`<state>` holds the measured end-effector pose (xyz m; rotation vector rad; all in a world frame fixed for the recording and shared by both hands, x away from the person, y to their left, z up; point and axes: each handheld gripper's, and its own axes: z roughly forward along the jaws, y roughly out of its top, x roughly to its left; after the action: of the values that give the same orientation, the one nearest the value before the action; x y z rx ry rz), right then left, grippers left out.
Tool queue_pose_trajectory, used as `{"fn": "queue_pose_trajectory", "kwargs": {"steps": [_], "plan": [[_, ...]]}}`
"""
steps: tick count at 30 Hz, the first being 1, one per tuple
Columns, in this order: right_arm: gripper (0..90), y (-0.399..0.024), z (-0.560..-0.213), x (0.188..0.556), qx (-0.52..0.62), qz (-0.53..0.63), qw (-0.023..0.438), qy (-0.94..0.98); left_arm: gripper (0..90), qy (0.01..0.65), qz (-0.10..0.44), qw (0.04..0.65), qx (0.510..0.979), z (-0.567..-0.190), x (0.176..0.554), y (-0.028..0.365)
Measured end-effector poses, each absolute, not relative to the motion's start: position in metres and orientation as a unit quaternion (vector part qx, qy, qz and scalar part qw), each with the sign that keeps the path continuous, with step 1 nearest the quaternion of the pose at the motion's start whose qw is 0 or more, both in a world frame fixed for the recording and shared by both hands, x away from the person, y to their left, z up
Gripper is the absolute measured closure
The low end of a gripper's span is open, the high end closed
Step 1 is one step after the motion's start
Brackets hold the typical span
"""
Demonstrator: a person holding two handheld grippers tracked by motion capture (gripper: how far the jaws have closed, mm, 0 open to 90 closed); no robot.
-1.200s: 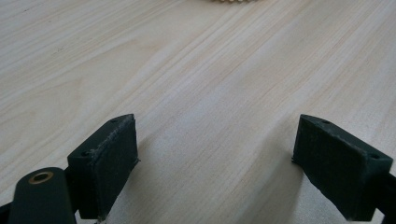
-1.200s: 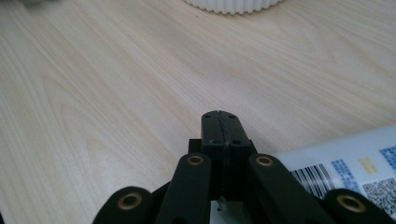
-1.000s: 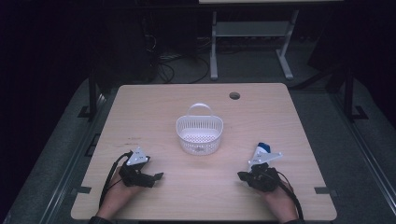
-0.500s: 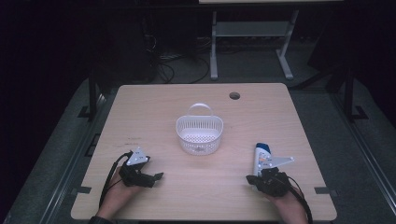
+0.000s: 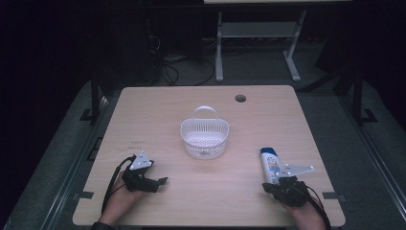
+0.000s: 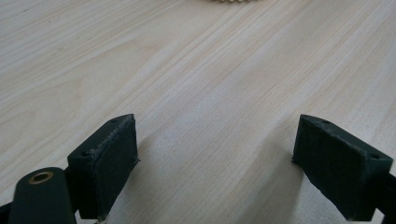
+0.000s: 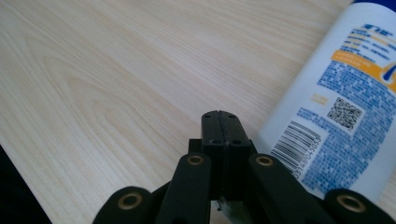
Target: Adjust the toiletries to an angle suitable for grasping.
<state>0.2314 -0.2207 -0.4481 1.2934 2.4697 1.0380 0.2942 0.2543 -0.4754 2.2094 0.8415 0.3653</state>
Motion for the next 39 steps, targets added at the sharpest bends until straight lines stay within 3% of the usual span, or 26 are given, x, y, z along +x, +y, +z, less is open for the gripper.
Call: {"fn": "queue_pose_trajectory", "kwargs": {"steps": [33,39], "plan": [[89.5,-0.271,-0.451,0.219,0.465,0.342,0.096,0.811,12.8,0.326,0.142,0.365,0.86,-0.475,0.294,0.255],[79.5,-0.265,-0.447,0.221,0.452,0.363,0.091,0.81,12.8,0.326,0.142,0.365,0.86,-0.475,0.294,0.255]]}}
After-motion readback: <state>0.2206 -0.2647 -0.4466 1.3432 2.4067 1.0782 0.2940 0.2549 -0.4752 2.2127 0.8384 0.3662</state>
